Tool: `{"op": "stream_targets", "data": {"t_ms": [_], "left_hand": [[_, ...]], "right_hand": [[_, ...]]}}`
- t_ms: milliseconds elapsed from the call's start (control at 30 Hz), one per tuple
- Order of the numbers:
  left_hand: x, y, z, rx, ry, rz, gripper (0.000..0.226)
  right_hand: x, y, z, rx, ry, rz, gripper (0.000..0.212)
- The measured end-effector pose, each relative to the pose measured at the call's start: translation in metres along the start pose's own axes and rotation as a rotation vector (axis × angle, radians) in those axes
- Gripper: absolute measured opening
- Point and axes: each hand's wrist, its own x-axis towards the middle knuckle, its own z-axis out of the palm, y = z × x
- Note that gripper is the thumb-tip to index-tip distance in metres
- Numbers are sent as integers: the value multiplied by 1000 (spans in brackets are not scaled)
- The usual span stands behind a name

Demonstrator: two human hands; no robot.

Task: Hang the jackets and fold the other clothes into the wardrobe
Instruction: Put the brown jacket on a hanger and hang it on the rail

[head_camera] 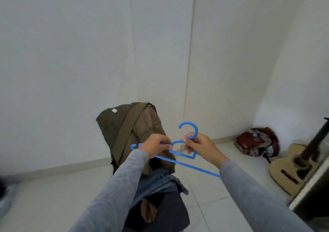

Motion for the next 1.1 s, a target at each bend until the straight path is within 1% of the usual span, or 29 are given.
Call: {"op": "stream_targets", "data": {"t_ms": [100, 167, 367, 433, 467, 500, 600, 667, 733, 800, 867, 933, 1033, 1100], "left_hand": [[-23, -42, -36, -4, 72, -92, 14], [-31, -67, -52, -7, 123, -149, 18], [-21, -135, -87, -8, 195, -329, 26], [-4, -157, -99, 1, 247, -388, 31], [16, -173, -107, 1, 296, -425, 32], [22, -180, -111, 8, 351, -448, 31], [55, -204, -131, 42, 589, -510, 27], [87, -224, -140, 78, 681, -618, 31], [114, -239, -143, 110, 678, -690, 34], [140, -252, -136, 155, 619, -725, 38], [166, -265, -126, 242, 562, -763, 41], [187, -275, -119, 354, 520, -793, 49], [218, -284, -111, 485, 467, -812, 71], [237, -292, -110, 540, 434, -824, 83]], "right_hand": [[37, -14, 50, 35, -73, -21, 16], [62, -16, 77, 53, -119, -25, 16], [148, -2, 119, 64, -226, -9, 18], [184, 2, 123, 73, -209, -7, 18], [217, 8, 124, 77, -206, -10, 18], [229, 9, 123, 87, -173, -11, 18], [279, 12, 118, 127, -55, -17, 17], [318, 20, 114, 165, 25, 3, 18], [348, 28, 112, 211, 140, 15, 18], [372, 37, 111, 246, 247, 9, 16], [393, 52, 116, 270, 316, 7, 16], [405, 67, 123, 288, 353, 6, 15], [417, 83, 130, 308, 386, 24, 16], [425, 90, 134, 305, 381, 28, 12]]}}
